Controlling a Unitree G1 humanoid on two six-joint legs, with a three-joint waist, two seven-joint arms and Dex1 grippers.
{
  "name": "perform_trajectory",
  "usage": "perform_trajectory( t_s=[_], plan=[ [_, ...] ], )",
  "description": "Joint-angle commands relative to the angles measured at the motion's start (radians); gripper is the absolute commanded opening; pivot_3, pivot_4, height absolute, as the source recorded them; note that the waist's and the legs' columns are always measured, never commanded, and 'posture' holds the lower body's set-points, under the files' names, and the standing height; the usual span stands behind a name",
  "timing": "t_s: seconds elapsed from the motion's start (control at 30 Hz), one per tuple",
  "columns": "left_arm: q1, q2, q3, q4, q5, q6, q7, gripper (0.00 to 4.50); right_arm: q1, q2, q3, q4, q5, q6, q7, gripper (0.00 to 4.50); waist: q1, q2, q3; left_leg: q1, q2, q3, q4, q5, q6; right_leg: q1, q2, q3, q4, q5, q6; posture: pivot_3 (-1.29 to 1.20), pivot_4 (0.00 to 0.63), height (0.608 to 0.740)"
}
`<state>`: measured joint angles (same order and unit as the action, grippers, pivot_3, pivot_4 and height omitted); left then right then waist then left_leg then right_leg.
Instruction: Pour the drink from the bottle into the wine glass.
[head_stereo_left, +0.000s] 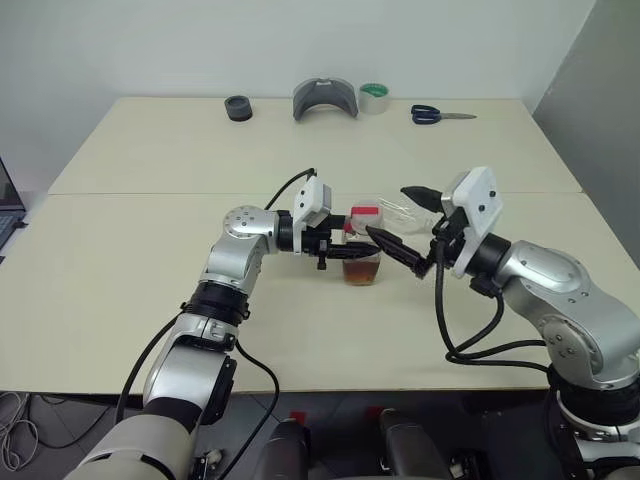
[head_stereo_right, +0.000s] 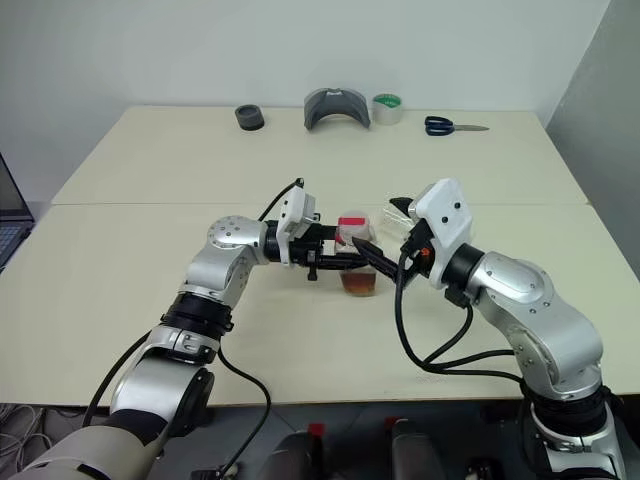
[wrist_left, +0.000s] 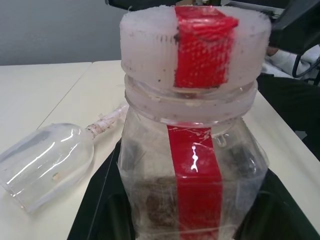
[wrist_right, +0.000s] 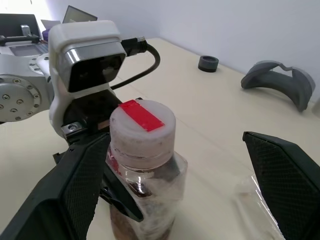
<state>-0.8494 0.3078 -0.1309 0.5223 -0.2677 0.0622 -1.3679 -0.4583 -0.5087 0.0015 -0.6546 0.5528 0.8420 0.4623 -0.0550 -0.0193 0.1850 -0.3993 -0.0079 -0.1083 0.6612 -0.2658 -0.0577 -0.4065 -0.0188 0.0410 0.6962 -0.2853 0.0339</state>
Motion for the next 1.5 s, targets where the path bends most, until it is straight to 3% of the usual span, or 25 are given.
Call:
perform_trajectory(
  t_s=[0.03, 0.73, 0.87, 1.03, 1.17, 1.33, 1.5],
  plan=[
    [-0.012, -0.006, 0.009, -0.036, -0.02, -0.013, -0.007, 1.79, -0.035, -0.02, -0.05, -0.058, 0.093, 0.025, 0.039, 4.5, 0.0, 0.0, 0.0, 0.0, 0.0, 0.0, 0.0, 0.0, 0.0, 0.0, 0.0, 0.0, 0.0, 0.0, 0.0, 0.0, 0.15, 0.74],
    [-0.008, -0.016, 0.003, -0.046, -0.017, -0.016, -0.005, 1.79, -0.174, -0.009, 0.094, 0.136, 0.006, 0.003, 0.054, 4.5, 0.0, 0.0, 0.0, 0.0, 0.0, 0.0, 0.0, 0.0, 0.0, 0.0, 0.0, 0.0, 0.0, 0.0, 0.0, 0.0, 0.15, 0.74],
    [-0.007, -0.016, 0.003, -0.047, -0.017, -0.017, -0.004, 1.79, -0.175, 0.002, 0.094, 0.146, -0.001, -0.01, 0.061, 3.63, 0.0, 0.0, 0.0, 0.0, 0.0, 0.0, 0.0, 0.0, 0.0, 0.0, 0.0, 0.0, 0.0, 0.0, 0.0, 0.0, 0.15, 0.74],
    [-0.004, -0.015, 0.002, -0.05, -0.016, -0.014, -0.005, 1.79, -0.166, 0.013, 0.09, 0.134, -0.005, -0.017, 0.069, 1.93, 0.0, 0.0, 0.0, 0.0, 0.0, 0.0, 0.0, 0.0, 0.0, 0.0, 0.0, 0.0, 0.0, 0.0, 0.0, 0.0, 0.15, 0.74],
    [-0.001, -0.014, 0.001, -0.054, -0.017, -0.012, -0.004, 1.79, -0.15, -0.014, 0.122, 0.107, -0.079, -0.078, 0.071, 1.85, 0.0, 0.0, 0.0, 0.0, 0.0, 0.0, 0.0, 0.0, 0.0, 0.0, 0.0, 0.0, 0.0, 0.0, 0.0, 0.0, 0.15, 0.74],
    [0.011, -0.011, 0.001, -0.072, -0.02, -0.003, -0.001, 1.78, -0.111, -0.092, 0.228, 0.086, -0.319, -0.295, 0.056, 1.79, -0.001, 0.0, 0.0, 0.0, 0.0, 0.0, 0.0, 0.0, 0.0, 0.0, 0.0, 0.0, -0.001, 0.0, 0.0, 0.0, 0.15, 0.74],
    [0.019, -0.01, 0.002, -0.084, -0.021, 0.006, 0.004, 1.78, -0.058, -0.027, 0.157, 0.072, -0.316, -0.344, 0.016, 1.76, -0.001, 0.0, 0.0, 0.0, 0.0, 0.0, 0.0, 0.0, 0.0, 0.0, 0.0, 0.0, 0.0, 0.0, 0.0, 0.0, 0.15, 0.74]
  ],
)
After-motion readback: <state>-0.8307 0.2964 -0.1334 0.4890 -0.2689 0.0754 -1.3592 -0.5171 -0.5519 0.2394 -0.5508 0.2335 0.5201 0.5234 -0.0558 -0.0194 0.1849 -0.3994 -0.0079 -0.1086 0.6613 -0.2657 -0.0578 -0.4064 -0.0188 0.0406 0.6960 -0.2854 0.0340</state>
